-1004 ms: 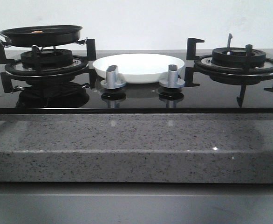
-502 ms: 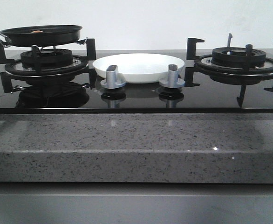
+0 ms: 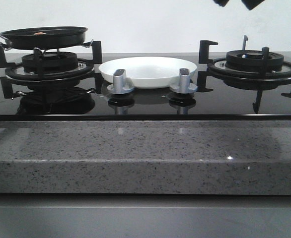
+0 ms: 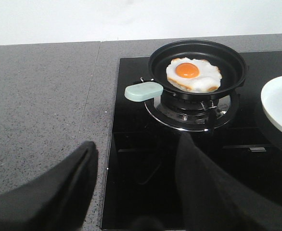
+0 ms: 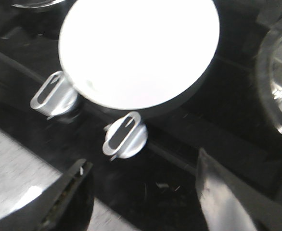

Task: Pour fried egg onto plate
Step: 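Lower the right gripper to the white plate rim and grasp it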

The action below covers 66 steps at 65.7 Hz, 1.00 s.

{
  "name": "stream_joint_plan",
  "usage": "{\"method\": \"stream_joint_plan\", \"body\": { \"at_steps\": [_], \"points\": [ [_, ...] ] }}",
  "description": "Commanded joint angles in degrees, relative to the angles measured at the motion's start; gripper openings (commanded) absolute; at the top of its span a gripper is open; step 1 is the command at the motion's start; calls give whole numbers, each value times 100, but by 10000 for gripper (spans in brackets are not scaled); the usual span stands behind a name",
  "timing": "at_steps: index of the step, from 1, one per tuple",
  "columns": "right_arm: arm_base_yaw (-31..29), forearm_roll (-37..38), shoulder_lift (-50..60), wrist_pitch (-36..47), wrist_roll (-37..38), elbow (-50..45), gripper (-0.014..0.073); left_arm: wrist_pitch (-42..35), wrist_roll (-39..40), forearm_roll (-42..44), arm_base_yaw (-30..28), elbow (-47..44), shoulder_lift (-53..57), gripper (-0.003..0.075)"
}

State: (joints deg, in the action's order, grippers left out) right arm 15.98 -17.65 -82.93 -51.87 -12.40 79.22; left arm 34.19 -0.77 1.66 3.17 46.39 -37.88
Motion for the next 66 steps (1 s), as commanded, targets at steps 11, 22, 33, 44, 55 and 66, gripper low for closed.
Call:
{"method": "stream_joint_plan", "body": {
  "at_steps": [11, 22, 33, 44, 55, 66],
  "points": [
    [-3, 427, -771, -301, 505, 1206, 474, -456, 18, 27, 6, 209, -28, 365],
    [-3, 421, -1514, -860, 654, 1948, 402, -456, 18, 27, 6, 209, -28, 365],
    [-26, 416, -2207, -1305, 814, 2717, 316, -456, 18, 27, 6, 209, -28, 365],
    [-89, 396, -2789, -1709, 933, 3417, 304, -456, 18, 27, 6, 209, -28, 365],
    [-192, 374, -3290, -2050, 1049, 3999, 304, -456, 18, 27, 6, 209, -28, 365],
    [-362, 244, -3640, -2281, 1143, 4412, 304, -456, 18, 27, 6, 209, -28, 365]
  ]
}}
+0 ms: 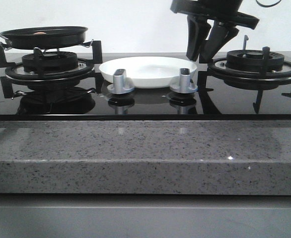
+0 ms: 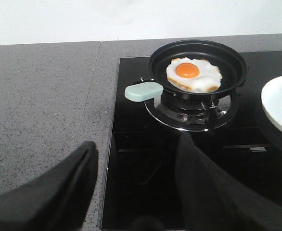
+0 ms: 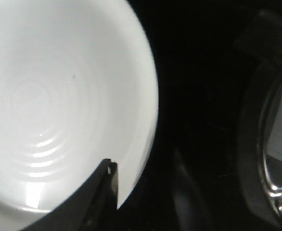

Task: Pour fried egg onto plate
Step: 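Lower the right gripper to the white plate rim and grasp it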

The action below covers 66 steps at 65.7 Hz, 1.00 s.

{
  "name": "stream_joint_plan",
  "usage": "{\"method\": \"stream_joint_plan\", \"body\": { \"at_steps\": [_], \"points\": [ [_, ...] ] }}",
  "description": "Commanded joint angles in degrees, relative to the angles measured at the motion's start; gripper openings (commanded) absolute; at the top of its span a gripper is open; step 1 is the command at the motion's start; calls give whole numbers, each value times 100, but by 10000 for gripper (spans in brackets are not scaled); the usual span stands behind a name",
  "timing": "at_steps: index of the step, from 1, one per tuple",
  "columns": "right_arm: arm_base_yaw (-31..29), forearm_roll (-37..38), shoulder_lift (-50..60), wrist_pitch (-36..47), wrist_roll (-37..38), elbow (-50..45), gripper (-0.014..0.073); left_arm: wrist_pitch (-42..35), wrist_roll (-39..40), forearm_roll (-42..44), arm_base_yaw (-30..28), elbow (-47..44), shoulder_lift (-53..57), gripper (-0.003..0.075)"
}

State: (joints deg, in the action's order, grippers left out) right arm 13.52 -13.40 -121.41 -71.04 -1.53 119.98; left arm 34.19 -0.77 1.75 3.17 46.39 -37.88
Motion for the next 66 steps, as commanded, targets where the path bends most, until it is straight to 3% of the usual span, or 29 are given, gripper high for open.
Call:
{"method": "stream_joint_plan", "body": {
  "at_steps": [1, 29, 43, 66],
  "points": [
    [-122, -210, 197, -364, 55, 348, 304, -456, 18, 18, 6, 209, -28, 365],
    [-224, -1085, -125, -378, 45, 348, 286, -466, 18, 18, 6, 209, -28, 365],
    [-224, -1094, -218, -491, 45, 348, 282, -466, 18, 18, 6, 209, -28, 365],
    [-224, -1104, -184, -201, 45, 378, -2, -466, 18, 18, 6, 209, -28, 365]
  ]
}}
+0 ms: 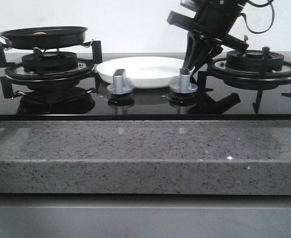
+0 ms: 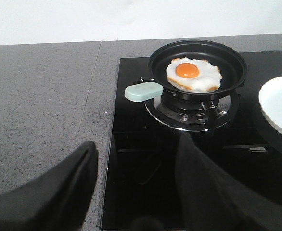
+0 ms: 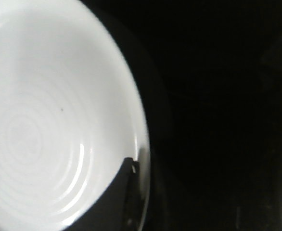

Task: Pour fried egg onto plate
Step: 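Lower the right gripper to the white plate rim and grasp it, then lift the white plate with the right gripper and hold it above the knobs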

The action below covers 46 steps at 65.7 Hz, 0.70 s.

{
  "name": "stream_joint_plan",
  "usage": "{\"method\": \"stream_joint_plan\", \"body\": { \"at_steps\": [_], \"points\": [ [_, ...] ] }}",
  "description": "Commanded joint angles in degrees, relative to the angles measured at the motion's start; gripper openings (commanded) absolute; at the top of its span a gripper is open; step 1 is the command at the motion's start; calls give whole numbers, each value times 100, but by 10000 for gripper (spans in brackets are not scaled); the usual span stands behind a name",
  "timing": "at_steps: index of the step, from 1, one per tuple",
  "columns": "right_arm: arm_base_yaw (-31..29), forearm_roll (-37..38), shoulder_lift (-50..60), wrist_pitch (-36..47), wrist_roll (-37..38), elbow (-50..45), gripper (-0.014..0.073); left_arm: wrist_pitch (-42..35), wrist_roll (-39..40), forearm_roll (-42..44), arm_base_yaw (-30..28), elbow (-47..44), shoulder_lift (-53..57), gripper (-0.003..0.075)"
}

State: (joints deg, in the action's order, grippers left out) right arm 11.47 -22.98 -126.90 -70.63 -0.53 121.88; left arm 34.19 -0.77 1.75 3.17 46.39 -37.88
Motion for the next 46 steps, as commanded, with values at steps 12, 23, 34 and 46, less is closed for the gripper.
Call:
{"method": "stream_joint_plan", "body": {
  "at_steps": [12, 23, 34, 46],
  "points": [
    [-19, -187, 365, -278, -19, 674, -64, -466, 18, 18, 6, 209, -28, 365],
    [-19, -191, 398, -559, 150, 1259, -65, -466, 18, 18, 6, 209, -28, 365],
    [20, -206, 759, -634, 272, 1320, -67, -466, 18, 18, 6, 209, -28, 365],
    [198, -92, 1419, -629, 267, 1004, -67, -466, 18, 18, 6, 209, -28, 365]
  ]
}}
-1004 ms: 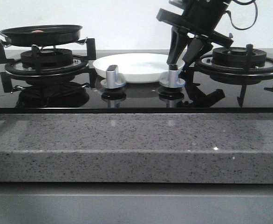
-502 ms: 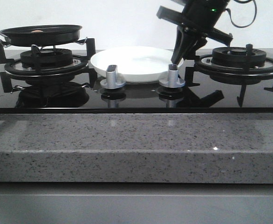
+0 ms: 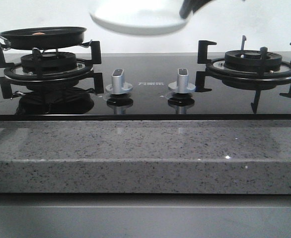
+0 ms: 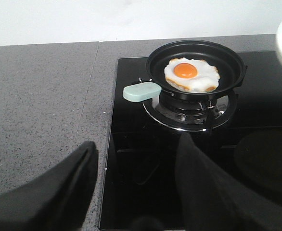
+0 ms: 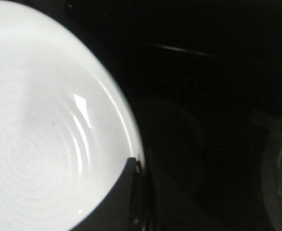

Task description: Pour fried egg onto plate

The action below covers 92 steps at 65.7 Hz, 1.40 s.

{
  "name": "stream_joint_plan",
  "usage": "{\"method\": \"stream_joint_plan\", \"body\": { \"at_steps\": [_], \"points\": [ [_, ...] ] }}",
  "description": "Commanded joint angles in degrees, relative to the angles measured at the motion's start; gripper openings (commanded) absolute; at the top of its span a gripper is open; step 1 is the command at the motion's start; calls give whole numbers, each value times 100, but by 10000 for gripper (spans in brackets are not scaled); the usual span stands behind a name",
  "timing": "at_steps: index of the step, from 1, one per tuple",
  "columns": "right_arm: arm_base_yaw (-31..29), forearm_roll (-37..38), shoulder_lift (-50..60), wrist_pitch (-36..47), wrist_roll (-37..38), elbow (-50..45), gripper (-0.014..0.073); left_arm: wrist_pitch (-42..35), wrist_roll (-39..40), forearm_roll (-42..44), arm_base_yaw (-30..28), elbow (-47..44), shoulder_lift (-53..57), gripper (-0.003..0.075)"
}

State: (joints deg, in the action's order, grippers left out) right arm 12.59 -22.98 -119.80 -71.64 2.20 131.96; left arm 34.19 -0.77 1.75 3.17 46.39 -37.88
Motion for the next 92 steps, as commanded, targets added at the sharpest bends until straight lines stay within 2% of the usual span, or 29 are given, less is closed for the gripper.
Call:
{"method": "stream_joint_plan", "body": {
  "at_steps": [1, 16, 35, 56, 92],
  "points": [
    [112, -50, 793, -523, -7, -77, -67, -466, 18, 18, 6, 209, -28, 365],
    [434, 244, 1738, -160, -116, -1226, -67, -466, 18, 18, 6, 209, -28, 365],
    [822, 566, 2822, 962, -116, -3192, -67, -466, 18, 18, 6, 209, -28, 365],
    [829, 625, 3020, 1829, -116, -4727, -67, -466, 18, 18, 6, 209, -28, 365],
    [829, 629, 3014, 1959, -116, -4881, -67, -466, 18, 18, 6, 209, -28, 365]
  ]
}}
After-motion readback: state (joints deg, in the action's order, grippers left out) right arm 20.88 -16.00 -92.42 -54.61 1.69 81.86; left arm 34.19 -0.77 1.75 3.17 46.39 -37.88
